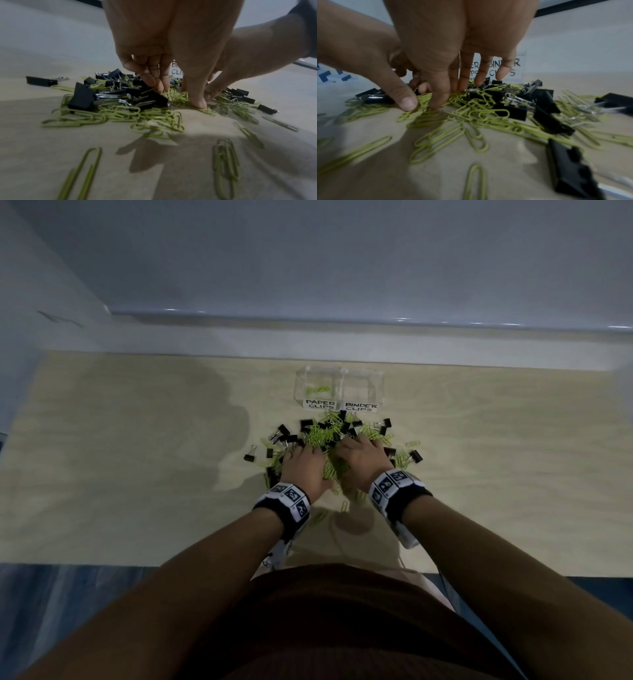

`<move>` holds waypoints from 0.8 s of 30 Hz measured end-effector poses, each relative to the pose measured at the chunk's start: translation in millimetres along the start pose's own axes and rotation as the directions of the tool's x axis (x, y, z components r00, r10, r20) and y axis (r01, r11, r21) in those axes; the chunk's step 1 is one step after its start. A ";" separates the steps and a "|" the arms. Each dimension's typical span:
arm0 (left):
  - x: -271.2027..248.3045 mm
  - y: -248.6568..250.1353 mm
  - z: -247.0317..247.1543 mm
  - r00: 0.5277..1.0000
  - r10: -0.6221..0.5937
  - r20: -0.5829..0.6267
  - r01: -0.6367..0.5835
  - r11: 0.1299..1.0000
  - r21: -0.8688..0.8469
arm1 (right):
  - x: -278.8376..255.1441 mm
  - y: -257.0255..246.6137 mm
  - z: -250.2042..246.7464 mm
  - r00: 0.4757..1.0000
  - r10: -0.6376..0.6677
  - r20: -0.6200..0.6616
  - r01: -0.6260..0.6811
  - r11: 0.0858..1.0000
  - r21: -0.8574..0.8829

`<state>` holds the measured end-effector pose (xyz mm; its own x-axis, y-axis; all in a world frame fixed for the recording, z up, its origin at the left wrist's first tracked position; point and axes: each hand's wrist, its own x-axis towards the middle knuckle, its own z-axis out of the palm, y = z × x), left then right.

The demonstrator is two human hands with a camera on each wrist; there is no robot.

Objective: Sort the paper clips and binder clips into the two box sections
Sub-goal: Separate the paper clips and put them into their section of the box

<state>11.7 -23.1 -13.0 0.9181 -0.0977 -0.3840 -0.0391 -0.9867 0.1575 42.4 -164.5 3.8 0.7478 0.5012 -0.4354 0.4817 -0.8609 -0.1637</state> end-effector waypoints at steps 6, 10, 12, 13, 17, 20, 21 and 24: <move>8.7 -6.0 -6.1 1.000 0.004 -0.016 -0.006 0.989 -0.148 | 4.7 5.2 2.9 1.000 -0.017 0.013 0.018 1.000 -0.020; 13.5 -8.9 -14.2 0.998 0.049 0.046 -0.040 0.983 -0.178 | 3.1 12.2 3.5 1.000 0.005 0.002 -0.005 0.999 0.051; 15.9 -10.3 -16.9 0.995 0.064 0.079 -0.048 0.982 -0.181 | 1.0 15.2 2.4 0.999 0.033 -0.021 -0.030 0.992 0.123; 16.8 -10.8 -18.0 0.993 0.070 0.094 -0.051 0.981 -0.185 | -0.2 16.2 1.8 0.997 0.058 -0.040 -0.050 0.982 0.184; 17.9 -13.6 -19.4 0.988 0.103 0.112 -0.069 0.960 -0.270 | 0.0 24.3 3.2 0.978 0.186 -0.094 -0.115 0.858 0.501; 17.2 -19.3 -19.7 0.987 0.122 0.101 -0.068 0.902 -0.427 | 0.9 28.7 -5.1 0.965 0.256 -0.065 -0.136 0.693 0.708; 17.5 -21.9 -22.0 0.986 0.135 0.103 -0.069 0.873 -0.482 | 2.0 29.4 -10.3 0.961 0.265 -0.073 -0.119 0.642 0.757; 21.3 -30.8 -39.9 0.984 0.160 0.071 -0.083 0.784 -0.615 | 14.9 29.8 -32.8 0.940 0.308 -0.149 -0.044 0.540 0.840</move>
<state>48.2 10.4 10.3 0.8696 -0.2636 -0.4175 0.1356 -0.6856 0.7153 82.9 -179.7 21.4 0.9191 0.2186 -0.3277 -0.1566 -0.5606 -0.8132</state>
